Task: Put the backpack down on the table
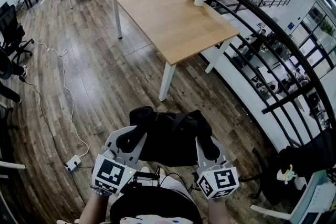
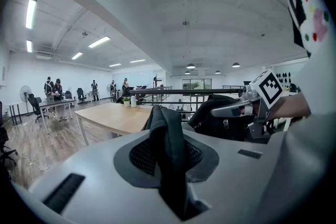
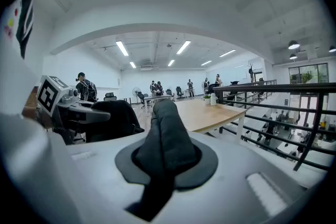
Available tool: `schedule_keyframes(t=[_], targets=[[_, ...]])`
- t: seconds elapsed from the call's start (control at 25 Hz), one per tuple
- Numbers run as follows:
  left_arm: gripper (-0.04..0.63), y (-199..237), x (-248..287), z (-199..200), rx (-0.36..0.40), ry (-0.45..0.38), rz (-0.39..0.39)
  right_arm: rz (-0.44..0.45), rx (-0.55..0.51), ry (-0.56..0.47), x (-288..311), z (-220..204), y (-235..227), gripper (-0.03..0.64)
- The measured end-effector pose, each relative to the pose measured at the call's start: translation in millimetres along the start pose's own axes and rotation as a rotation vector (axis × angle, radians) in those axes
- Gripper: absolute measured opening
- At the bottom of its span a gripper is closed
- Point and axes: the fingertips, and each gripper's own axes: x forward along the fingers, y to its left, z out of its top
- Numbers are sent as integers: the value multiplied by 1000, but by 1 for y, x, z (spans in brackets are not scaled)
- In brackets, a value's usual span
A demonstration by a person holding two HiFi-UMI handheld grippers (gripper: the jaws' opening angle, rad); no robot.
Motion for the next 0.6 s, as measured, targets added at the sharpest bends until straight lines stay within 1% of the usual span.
schedule_keyframes(t=[0.6], targets=[[58,1,11,2,20,1,-14,11,-8,11,8,-1,-5,49]])
